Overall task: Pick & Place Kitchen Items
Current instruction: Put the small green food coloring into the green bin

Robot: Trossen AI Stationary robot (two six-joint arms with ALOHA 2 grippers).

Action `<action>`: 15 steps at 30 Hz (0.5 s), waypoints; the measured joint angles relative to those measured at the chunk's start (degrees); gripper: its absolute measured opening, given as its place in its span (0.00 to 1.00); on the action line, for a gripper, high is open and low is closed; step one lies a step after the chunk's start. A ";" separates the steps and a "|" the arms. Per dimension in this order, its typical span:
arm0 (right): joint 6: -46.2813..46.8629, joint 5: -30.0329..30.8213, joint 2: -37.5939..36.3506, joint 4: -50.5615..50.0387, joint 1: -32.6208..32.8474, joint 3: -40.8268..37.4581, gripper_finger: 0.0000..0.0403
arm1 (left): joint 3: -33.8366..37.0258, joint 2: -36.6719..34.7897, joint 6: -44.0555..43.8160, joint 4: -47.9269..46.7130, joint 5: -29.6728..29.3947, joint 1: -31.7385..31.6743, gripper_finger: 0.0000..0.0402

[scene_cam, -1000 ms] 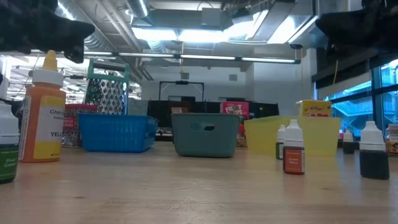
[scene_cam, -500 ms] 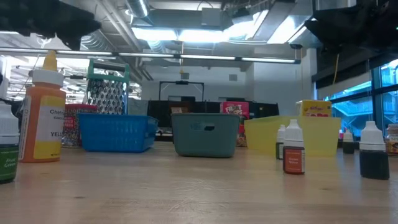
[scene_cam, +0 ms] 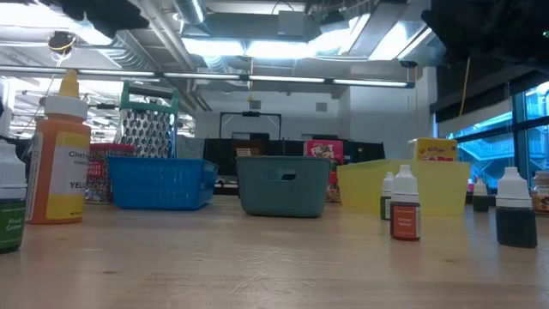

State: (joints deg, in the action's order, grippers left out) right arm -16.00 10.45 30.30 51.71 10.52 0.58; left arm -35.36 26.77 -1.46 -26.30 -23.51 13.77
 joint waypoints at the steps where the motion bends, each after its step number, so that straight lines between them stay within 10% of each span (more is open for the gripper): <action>1: -0.07 0.01 0.00 0.38 0.00 0.00 0.41 | -0.87 0.30 1.21 0.06 -0.45 0.00 0.38; 10: 2.34 -0.15 0.02 2.07 0.04 0.27 0.41 | -3.60 -0.05 1.71 1.64 0.07 -0.01 0.38; 15: 8.17 0.29 1.53 -17.75 0.07 9.44 0.41 | -3.60 -0.03 0.75 1.44 1.03 -0.01 0.38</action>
State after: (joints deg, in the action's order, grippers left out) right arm -7.83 10.74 31.83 33.96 10.59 10.02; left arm -38.96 26.74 -0.71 -24.86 -22.48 13.76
